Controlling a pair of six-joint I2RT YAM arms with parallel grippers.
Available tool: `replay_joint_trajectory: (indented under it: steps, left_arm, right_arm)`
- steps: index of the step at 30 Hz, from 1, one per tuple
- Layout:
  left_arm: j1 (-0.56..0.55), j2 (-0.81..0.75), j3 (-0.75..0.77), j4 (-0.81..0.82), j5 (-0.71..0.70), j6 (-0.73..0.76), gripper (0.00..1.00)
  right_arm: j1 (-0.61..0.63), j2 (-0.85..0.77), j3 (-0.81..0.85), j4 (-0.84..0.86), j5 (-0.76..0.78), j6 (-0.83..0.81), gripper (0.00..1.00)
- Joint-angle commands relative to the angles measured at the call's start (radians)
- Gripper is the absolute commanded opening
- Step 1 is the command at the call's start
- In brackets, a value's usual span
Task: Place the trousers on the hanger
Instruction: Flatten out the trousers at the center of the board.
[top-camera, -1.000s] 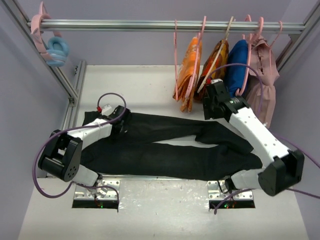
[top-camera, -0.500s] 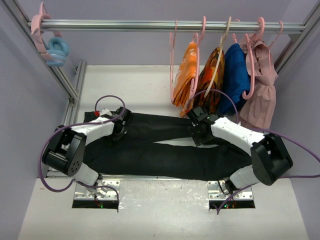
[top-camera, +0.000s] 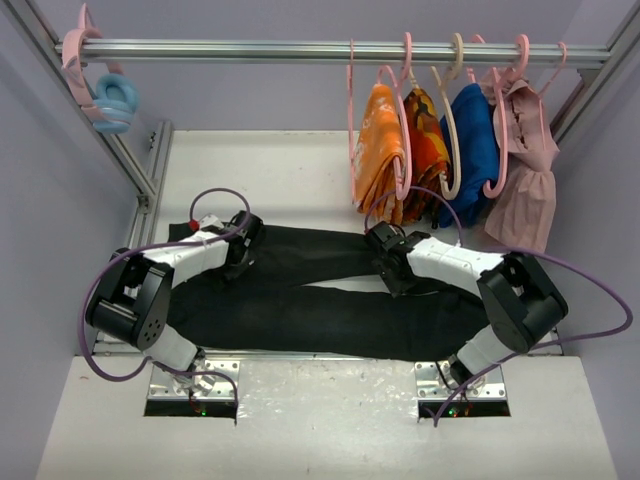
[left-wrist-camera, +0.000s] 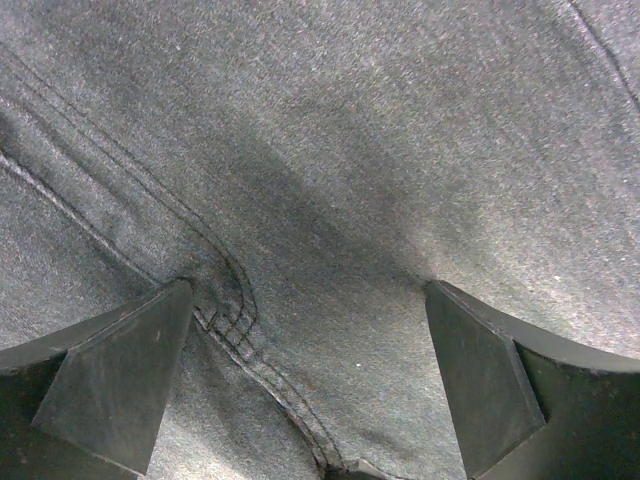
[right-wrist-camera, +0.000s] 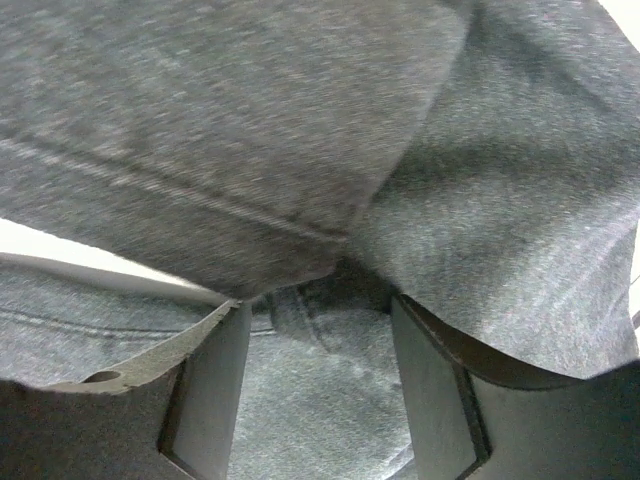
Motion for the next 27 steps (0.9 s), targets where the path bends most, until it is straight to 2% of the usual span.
replay_joint_trajectory:
  steps: [1, 3, 9, 13, 18, 21, 27]
  left_arm:
    - [0.044, 0.027, 0.071, 0.029, 0.031, 0.040, 1.00]
    - [0.058, 0.024, 0.082, 0.027, 0.031, 0.045, 1.00]
    - [0.083, 0.047, 0.086, 0.028, 0.032, 0.046, 1.00]
    - [0.097, 0.065, 0.094, 0.022, 0.029, 0.033, 1.00]
    - [0.110, 0.073, 0.100, 0.025, 0.026, 0.025, 1.00]
    - [0.113, 0.084, 0.111, 0.018, 0.022, 0.025, 1.00]
    - [0.161, 0.062, 0.113, 0.007, 0.035, 0.039, 1.00]
  right_arm:
    - [0.010, 0.045, -0.006, -0.022, 0.083, 0.040, 0.18]
    - [0.010, 0.052, -0.003, -0.053, 0.147, 0.075, 0.00]
    - [0.045, -0.150, 0.026, -0.163, 0.163, 0.168, 0.00]
    - [0.053, -0.278, 0.086, -0.343, 0.139, 0.177, 0.00]
    - [0.054, -0.350, 0.146, -0.484, 0.095, 0.162, 0.00]
    - [0.054, -0.386, 0.136, -0.459, 0.037, 0.116, 0.07]
    - [0.053, -0.353, 0.129, -0.434, -0.028, 0.055, 0.11]
